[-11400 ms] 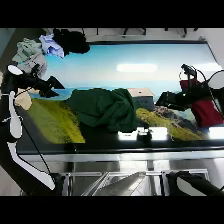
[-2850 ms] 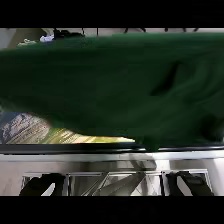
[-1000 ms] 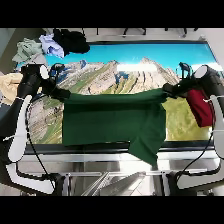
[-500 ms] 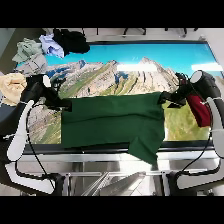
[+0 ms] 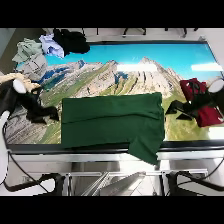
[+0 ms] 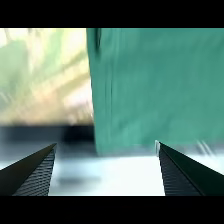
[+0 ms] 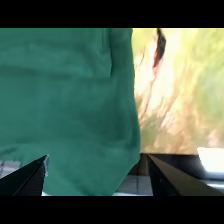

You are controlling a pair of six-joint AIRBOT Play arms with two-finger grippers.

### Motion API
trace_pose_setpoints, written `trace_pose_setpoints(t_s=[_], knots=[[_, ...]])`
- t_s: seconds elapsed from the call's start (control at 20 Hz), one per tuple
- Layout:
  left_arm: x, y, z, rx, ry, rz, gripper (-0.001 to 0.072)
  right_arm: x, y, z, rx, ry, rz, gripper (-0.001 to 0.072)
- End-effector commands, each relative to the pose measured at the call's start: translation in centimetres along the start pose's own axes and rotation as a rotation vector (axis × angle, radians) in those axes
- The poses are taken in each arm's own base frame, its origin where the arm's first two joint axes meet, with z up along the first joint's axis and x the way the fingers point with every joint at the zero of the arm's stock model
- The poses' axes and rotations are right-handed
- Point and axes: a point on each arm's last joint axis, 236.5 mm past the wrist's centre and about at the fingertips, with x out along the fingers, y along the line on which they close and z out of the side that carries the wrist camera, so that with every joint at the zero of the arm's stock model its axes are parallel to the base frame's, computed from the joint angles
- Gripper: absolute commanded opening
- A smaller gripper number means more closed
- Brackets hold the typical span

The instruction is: Fold the shirts.

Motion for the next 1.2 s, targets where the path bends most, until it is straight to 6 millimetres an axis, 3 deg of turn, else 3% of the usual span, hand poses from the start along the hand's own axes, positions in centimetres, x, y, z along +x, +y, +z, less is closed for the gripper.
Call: trace_pose_setpoints(t_s=[0.0,0.25,0.35,0.55,1.0,1.15], knots=[[3.3,-1.0,-5.2,-0.122,0.093,-0.278,0.0685,0.0,1.6,-2.2,0.014,-0.049,0.128,0.0702],[8.5,0.9,-7.9,-0.195,0.178,-0.389,0.0662,-0.9,3.7,-2.0,-0.013,-0.082,0.207,0.0701],[9.7,1.4,-7.4,-0.180,0.183,-0.389,0.0527,-1.0,4.0,-2.0,-0.014,-0.087,0.219,0.0702],[9.7,1.8,-5.6,-0.175,0.159,-0.387,0.0528,-1.2,4.4,-1.8,-0.004,-0.093,0.235,0.0700],[10.6,0.3,-6.6,-0.141,0.234,-0.291,0.0529,-1.5,4.8,-0.3,-0.001,-0.157,0.252,0.0699],[11.3,0.5,-6.7,-0.143,0.243,-0.185,0.0529,-1.5,4.7,-0.3,-0.015,-0.160,0.251,0.0700]])
